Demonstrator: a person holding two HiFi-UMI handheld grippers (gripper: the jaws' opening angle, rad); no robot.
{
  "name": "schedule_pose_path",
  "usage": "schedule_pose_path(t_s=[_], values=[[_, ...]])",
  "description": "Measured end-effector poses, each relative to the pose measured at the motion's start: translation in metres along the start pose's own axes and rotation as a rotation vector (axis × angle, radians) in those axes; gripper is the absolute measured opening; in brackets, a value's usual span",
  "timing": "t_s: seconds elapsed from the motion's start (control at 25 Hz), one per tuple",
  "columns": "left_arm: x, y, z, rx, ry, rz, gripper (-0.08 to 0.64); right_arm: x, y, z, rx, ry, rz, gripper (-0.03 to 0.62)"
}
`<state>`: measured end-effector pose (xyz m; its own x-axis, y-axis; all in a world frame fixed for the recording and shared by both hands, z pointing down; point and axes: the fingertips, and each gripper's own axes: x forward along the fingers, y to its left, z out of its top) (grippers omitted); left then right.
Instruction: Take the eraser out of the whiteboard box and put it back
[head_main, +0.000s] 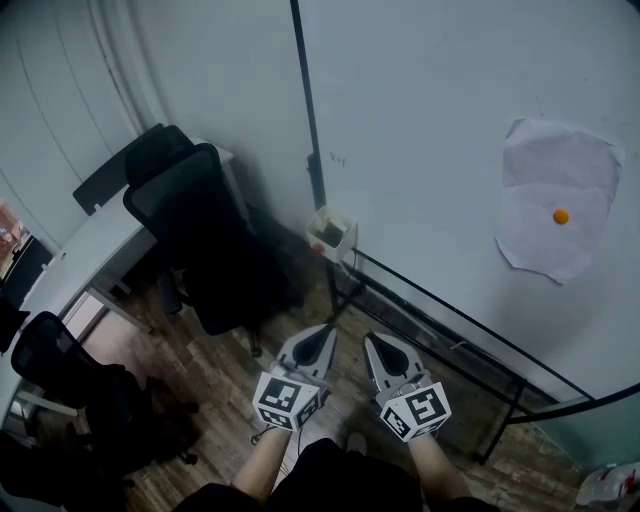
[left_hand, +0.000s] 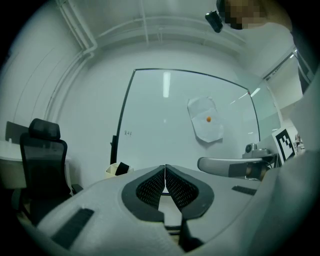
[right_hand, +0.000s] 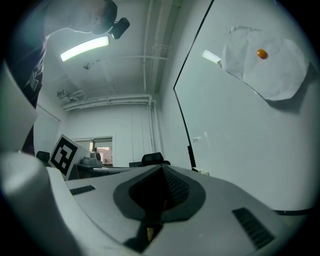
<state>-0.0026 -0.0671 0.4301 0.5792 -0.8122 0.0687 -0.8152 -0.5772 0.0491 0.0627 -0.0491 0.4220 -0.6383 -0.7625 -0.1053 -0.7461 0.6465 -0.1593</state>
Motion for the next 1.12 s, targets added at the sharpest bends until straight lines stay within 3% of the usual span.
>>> schedule_pose_path(t_s=[0.52, 1.12], values=[[0.059, 0.059, -0.002, -0.003, -0.003, 0.024, 0.005, 0.07, -0.043, -0.015, 0.02, 0.024, 0.02, 0.003], [0.138, 0.148, 0.0, -0.028, 0.008, -0.111, 0.005, 0.177, -0.094, -0.022, 0.013, 0.037, -0.126, 0.003]])
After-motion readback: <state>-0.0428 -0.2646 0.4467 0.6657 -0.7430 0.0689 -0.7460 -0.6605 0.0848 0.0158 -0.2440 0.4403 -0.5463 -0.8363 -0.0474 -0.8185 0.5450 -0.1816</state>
